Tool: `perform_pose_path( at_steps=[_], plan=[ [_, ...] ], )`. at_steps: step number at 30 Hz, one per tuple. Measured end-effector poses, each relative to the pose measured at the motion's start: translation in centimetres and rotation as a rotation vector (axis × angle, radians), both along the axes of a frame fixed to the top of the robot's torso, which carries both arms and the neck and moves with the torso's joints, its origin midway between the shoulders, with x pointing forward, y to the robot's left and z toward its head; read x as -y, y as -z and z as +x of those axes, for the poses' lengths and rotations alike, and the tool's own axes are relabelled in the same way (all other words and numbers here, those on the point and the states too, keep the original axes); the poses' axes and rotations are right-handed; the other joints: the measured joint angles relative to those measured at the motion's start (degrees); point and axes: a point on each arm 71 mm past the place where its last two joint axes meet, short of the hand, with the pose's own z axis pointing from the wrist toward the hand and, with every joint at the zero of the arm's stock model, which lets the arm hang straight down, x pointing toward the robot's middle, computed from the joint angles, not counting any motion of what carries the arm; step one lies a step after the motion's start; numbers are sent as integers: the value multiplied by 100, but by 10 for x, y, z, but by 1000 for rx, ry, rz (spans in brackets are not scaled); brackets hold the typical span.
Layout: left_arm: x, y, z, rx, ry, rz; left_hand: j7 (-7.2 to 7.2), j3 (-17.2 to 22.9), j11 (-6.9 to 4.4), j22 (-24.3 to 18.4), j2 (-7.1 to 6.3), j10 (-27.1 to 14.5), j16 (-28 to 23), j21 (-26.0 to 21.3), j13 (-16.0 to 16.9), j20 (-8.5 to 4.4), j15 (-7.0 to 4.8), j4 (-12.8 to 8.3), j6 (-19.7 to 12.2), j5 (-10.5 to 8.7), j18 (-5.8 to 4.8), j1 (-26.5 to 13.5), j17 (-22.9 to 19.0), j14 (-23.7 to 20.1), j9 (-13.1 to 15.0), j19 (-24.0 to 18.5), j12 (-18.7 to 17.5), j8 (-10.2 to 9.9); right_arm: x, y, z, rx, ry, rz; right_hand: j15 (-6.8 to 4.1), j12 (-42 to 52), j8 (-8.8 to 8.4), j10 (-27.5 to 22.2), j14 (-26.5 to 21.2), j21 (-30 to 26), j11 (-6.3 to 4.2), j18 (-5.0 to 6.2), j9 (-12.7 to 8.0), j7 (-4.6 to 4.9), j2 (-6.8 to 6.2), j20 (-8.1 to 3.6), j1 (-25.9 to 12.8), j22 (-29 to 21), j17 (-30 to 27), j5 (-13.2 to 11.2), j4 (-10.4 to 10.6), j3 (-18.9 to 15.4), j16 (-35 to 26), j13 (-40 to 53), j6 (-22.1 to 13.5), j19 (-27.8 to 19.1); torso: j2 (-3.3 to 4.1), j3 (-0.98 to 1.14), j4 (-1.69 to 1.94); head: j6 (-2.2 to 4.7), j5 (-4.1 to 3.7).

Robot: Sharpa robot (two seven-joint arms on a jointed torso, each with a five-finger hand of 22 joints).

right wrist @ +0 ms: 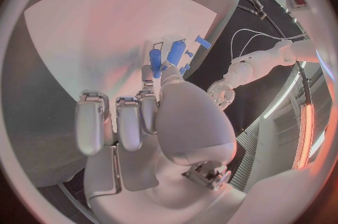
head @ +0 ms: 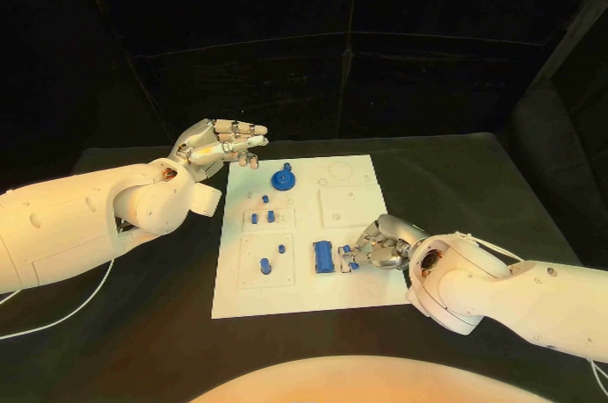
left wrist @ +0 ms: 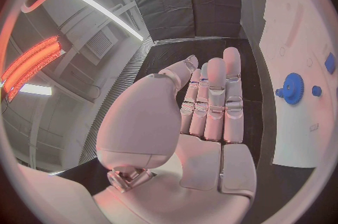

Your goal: Assemble the parts on the task board

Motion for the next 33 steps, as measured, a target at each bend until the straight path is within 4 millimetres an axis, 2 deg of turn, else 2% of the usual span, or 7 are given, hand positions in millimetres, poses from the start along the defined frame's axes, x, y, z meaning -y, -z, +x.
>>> perform_pose_path(
  at_steps=[12, 18, 21, 26, 31, 33],
  plan=[
    [0, 0, 0, 0, 0, 0, 0, -16, 0, 0, 0, 0, 0, 0, 0, 0, 0, -16, 0, 0, 0, 0, -5, 0, -1, 0, 0, 0, -7, 3, 3, -15, -2, -4, -19, 10, 65, -21, -20, 0, -20, 0, 58, -21, -30, -21, -29, 0, 0, 0, 42, -42, 0, -119, 64, 21, -1, 0, 2, -15, 38],
    [0, 0, 0, 0, 0, 0, 0, -16, 0, 0, 0, 0, 0, 0, 0, 0, 0, -16, 0, 0, 0, 0, -5, 0, -1, 0, 0, 0, -8, 4, 4, -25, 1, -20, -20, 12, 67, -8, -20, 0, -32, 0, 121, -33, -146, -21, -189, 0, 0, -25, 165, -165, 0, -431, 113, 21, -2, 0, 1, -25, 39],
    [0, 0, 0, 0, 0, 0, 0, -16, 0, 0, 0, 0, 0, 0, 0, 0, 0, -16, 0, 0, 0, 0, -5, 0, -1, 0, 0, 0, -9, 5, 4, -28, 1, -27, -20, 7, 77, 1, -21, 0, -41, 0, 158, -34, -181, -21, -322, 0, -1, -293, 263, -263, 0, -646, 114, 21, -2, 0, -1, -25, 40],
    [0, 0, 0, 0, 0, 0, 0, -16, 0, 0, 0, 0, 0, 0, 0, 0, 0, -16, 0, 0, 0, 0, -4, 0, -1, 0, 0, 0, -9, 5, 5, -27, 2, -37, -20, -70, 77, 1, -21, 0, -42, 1, 245, -34, -182, -42, -527, 0, -1, -1050, 389, -489, -1, -851, 114, 0, -3, 0, -2, -23, 40],
    [0, 0, 0, 0, 0, 0, 0, -16, 0, 0, 0, 0, 0, 0, 0, 0, 0, -16, 0, 0, 0, 0, -4, 0, -1, 0, 0, 0, -9, 5, 5, -20, 1, -45, -20, -104, 77, 1, -21, -22, -42, 0, 312, -34, -195, -42, -603, 0, -1, -1404, 397, -641, -8, -1002, 114, 0, -4, 2, -3, -21, 40],
    [0, 0, 0, 0, 0, 0, 0, -16, 0, 0, 0, 0, 0, 0, 0, 0, 0, -16, 0, 0, 0, 0, -4, 0, -1, 0, 0, -1, -9, 5, 5, -18, 0, -46, -20, -112, 77, 1, -21, -22, -41, 0, 331, -34, -220, -41, -628, 0, -1, -1471, 396, -669, -23, -1046, 114, 0, -4, 2, -3, -21, 40]
  ],
)
